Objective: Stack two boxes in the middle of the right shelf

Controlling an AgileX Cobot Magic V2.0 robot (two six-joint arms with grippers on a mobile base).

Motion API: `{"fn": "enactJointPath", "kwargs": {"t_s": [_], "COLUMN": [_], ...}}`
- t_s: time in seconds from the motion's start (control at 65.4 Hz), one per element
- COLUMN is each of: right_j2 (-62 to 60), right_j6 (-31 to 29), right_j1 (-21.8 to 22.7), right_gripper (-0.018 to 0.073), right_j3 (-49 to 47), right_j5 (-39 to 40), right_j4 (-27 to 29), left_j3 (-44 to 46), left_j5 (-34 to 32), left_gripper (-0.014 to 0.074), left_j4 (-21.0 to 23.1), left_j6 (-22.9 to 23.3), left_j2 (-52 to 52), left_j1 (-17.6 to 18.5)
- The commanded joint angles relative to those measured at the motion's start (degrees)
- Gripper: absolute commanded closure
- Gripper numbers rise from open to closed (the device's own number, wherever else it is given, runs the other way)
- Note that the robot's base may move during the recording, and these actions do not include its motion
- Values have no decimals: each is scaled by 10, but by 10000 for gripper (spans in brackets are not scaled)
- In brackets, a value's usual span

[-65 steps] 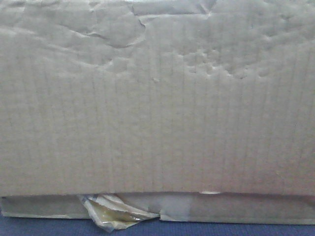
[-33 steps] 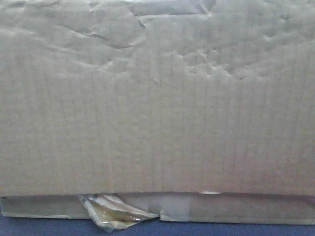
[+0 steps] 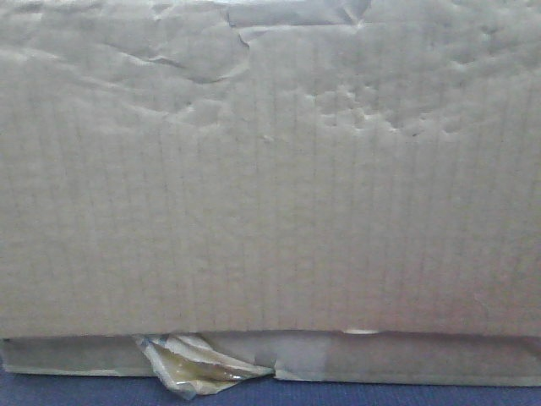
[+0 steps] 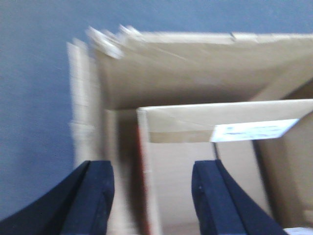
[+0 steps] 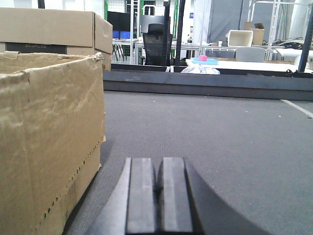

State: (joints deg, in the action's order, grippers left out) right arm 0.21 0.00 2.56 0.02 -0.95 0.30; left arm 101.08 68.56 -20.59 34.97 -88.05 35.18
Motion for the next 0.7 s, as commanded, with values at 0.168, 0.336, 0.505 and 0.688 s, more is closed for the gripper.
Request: {"fn": "enactJointPath", "kwargs": {"t_s": [0.168, 0.336, 0.505, 0.688], "right_j2": [-2, -2, -2, -2], "right_j6": [0, 0, 0, 0], "right_j1": [3, 3, 3, 3], "right_gripper": [721, 721, 721, 721], "right_j3": [0, 0, 0, 0], "right_j5": [14, 14, 14, 14], "right_j4": [1, 1, 1, 1], "left_j3": [-6, -40, -87, -133], "left_j5": [14, 14, 14, 14], "left_gripper": [311, 311, 311, 311], "left_j4": [66, 82, 114, 114], "left_j6": [-67, -80, -91, -91], "left_j2": [13, 13, 12, 0], "left_j1": [-80, -99, -99, -99]}}
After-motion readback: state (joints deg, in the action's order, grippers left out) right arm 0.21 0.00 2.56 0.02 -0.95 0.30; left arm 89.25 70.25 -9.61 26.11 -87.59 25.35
